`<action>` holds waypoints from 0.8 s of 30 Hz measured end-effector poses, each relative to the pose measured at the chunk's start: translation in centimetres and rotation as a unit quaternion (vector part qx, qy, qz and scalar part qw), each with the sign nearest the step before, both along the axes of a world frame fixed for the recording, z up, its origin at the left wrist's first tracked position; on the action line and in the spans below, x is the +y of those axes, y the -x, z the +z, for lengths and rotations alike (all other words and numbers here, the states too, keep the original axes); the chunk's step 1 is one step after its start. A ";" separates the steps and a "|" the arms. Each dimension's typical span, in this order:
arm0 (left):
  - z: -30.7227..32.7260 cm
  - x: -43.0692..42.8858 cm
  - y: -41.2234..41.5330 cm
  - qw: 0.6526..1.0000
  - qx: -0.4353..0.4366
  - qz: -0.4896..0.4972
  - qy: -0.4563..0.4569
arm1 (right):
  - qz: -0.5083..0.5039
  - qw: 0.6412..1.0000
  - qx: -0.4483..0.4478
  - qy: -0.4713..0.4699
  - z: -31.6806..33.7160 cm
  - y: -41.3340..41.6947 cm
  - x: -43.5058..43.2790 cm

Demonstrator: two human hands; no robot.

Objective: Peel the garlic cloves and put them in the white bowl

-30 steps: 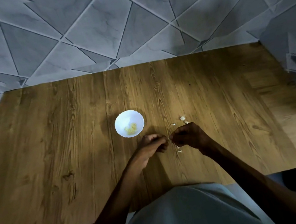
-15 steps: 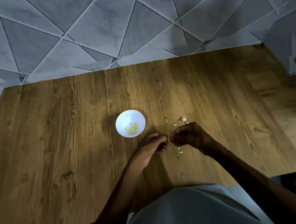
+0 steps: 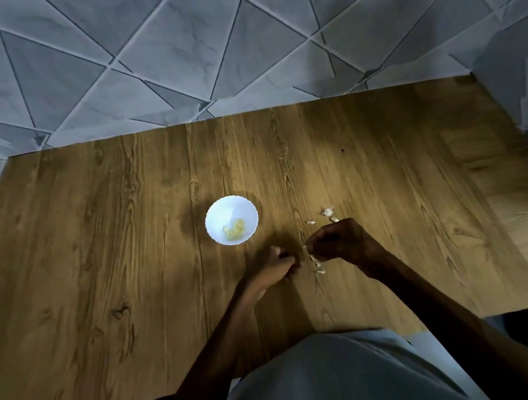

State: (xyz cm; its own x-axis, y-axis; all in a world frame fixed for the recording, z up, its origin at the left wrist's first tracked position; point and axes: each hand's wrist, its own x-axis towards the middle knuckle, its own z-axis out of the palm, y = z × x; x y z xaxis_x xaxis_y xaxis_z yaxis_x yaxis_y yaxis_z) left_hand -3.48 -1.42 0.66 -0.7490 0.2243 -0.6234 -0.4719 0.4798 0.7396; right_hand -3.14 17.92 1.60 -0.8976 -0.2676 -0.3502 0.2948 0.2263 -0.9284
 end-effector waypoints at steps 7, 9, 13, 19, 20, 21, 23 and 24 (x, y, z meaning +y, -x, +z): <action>-1.5 -0.4 -0.3 0.988 0.107 -0.047 0.105 | -0.014 0.999 -0.035 -0.015 -0.9 -0.2 0.7; -1.6 -0.4 -0.4 0.985 0.130 -0.057 0.103 | -0.018 0.999 -0.045 -0.023 -1.1 -0.2 0.8; -1.4 0.0 -0.5 0.983 0.172 -0.037 0.045 | -0.022 0.997 -0.065 -0.033 -1.2 -0.3 0.8; -1.6 0.6 -0.6 0.980 0.199 -0.021 -0.004 | -0.025 0.995 -0.085 -0.040 -1.5 -0.3 0.7; -1.6 0.7 -0.6 0.980 0.199 -0.018 -0.009 | -0.028 0.995 -0.088 -0.040 -1.5 -0.3 0.6; -1.6 0.8 -0.7 0.979 0.204 -0.017 -0.010 | -0.029 0.995 -0.091 -0.043 -1.5 -0.3 0.6; -1.6 0.9 -0.7 0.976 0.215 -0.012 -0.009 | -0.028 0.994 -0.094 -0.051 -1.7 -0.3 0.6; -1.6 0.8 -0.7 0.976 0.217 -0.009 -0.011 | -0.028 0.994 -0.093 -0.056 -1.7 -0.3 0.5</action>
State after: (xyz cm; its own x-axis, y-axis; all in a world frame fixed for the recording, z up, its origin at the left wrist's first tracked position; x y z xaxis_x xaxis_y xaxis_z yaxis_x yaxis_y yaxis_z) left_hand -2.77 -0.61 -0.98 -0.9374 0.2497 -0.2430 -0.1033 0.4668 0.8783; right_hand -2.87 18.46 -0.14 -0.8273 -0.1699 -0.5354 0.4731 0.3032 -0.8272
